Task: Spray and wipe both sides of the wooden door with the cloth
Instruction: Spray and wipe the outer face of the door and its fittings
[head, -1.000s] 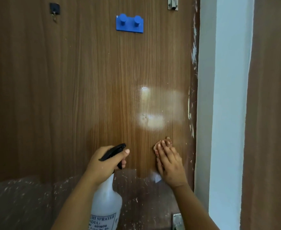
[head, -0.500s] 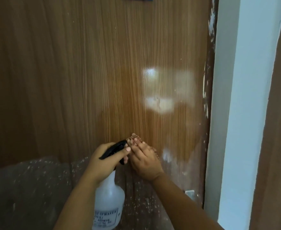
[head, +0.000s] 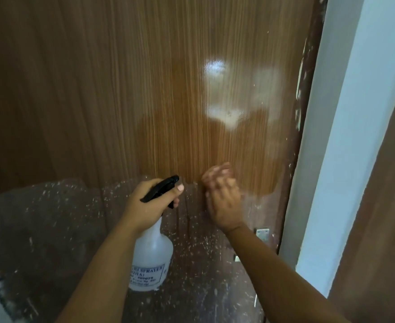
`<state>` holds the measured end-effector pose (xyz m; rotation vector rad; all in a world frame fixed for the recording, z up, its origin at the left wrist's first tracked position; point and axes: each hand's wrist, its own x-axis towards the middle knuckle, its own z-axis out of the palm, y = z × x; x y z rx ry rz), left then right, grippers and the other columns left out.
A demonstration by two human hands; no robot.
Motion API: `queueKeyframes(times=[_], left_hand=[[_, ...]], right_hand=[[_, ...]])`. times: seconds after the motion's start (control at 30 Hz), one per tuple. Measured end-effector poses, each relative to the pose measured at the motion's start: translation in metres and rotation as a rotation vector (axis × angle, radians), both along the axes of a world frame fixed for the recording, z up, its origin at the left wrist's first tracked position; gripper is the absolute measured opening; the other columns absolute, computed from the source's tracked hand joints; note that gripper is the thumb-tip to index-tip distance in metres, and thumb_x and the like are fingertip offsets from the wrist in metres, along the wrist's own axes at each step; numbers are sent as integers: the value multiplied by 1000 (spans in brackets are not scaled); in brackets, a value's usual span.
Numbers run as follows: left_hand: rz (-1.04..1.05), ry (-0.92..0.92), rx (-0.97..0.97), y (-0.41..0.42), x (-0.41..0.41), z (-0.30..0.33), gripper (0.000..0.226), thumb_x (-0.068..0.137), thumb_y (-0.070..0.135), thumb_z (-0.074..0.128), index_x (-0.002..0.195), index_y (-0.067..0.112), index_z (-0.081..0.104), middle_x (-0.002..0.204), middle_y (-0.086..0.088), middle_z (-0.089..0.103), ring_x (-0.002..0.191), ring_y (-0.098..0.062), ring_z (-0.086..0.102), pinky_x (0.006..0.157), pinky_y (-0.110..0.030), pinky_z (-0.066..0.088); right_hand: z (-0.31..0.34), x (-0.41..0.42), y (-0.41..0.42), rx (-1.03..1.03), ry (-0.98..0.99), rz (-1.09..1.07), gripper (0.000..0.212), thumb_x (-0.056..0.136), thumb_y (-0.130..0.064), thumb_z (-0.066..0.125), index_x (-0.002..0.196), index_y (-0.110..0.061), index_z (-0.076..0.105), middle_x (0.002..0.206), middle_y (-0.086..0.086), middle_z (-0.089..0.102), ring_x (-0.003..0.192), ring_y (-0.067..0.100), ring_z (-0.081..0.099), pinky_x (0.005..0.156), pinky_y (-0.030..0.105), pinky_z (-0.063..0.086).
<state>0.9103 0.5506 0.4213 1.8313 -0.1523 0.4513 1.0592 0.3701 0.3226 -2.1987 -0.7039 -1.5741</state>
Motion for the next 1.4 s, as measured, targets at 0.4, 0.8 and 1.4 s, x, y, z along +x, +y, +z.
queueKeyframes(times=[0.4,0.8,1.4], left_hand=[[35,63,49,-2,-7,-27,31,83,43,75,86,12,73,78,-4,75,81,-18,73,84,-39,55],[105,189,95,8,-27,-64,35,86,48,72,84,13,71,74,-4,74,77,-20,72,82,-39,55],[224,10,-72,78,-38,-58,38,82,46,71,81,8,72,75,-11,71,78,-29,70,83,-48,56]], right_hand=[[24,24,-80,818,149,-144,54,102,-25,44,148,2,37,149,25,39,137,40,36,117,47,26],[-9,4,-70,480,252,-36,66,95,-21,45,151,6,24,157,33,14,146,47,13,124,38,3],[-73,-43,141,-314,192,96,98,84,-24,62,158,-13,-1,165,10,-10,151,30,-5,121,49,2]])
